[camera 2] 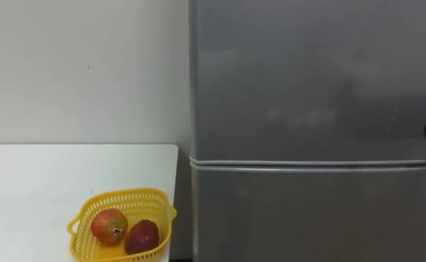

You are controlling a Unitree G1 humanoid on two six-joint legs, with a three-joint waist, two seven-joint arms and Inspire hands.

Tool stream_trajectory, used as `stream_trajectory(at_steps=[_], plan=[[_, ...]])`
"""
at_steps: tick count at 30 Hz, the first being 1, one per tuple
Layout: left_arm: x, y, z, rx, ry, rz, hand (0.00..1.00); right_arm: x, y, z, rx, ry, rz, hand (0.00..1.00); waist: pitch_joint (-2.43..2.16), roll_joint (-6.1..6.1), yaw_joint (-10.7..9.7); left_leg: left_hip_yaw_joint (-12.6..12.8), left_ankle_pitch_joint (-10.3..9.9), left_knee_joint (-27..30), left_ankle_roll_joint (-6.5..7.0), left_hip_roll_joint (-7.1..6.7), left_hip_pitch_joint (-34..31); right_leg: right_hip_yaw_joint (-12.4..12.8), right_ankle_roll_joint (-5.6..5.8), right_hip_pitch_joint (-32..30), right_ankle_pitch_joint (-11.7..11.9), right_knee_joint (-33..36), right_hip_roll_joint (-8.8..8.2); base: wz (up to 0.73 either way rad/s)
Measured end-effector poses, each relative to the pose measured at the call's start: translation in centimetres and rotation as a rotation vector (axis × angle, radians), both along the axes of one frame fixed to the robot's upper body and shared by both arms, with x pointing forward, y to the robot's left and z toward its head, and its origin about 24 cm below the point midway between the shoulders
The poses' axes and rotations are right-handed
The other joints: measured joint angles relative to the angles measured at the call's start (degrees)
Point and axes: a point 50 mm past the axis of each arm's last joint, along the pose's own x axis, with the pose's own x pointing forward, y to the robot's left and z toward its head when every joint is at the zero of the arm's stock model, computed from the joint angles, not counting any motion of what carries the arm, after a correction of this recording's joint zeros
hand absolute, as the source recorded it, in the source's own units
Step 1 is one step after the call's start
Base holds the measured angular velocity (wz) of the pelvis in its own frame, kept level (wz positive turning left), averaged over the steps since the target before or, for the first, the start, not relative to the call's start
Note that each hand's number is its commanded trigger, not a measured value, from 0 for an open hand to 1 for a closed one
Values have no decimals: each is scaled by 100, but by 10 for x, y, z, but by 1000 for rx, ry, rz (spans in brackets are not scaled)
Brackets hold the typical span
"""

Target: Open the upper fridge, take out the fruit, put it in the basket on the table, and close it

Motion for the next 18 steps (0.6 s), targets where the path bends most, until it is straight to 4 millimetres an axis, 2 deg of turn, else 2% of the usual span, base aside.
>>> stream_trajectory(at_steps=[10, 14, 16, 18], plan=[[6, 5, 1, 9, -21, 8, 0, 1, -5, 3, -39, 45, 17, 0, -5, -29, -232, -57, 1, -10, -2, -8, -30, -20, 0, -7, 0, -32, 0, 3], [13, 10, 3, 28, -55, 15, 0, -3, -12, 4, -58, 69, -10, 0, -26, -12, -343, -55, 1, -16, -2, -8, -24, -11, 4, 19, 14, -63, 11, 2], [13, 13, 4, 41, -55, 14, 0, -8, -19, -1, -57, 98, -47, 0, -24, -32, -345, -59, 1, -13, -2, -5, -15, -13, 1, 27, 19, -65, 12, 0], [12, 16, 5, 51, -50, 14, 0, -14, -29, -19, -103, 211, -112, 0, -31, -41, -348, -49, 1, -24, -2, -1, -14, -4, 0, 21, 18, -72, 18, 0]])
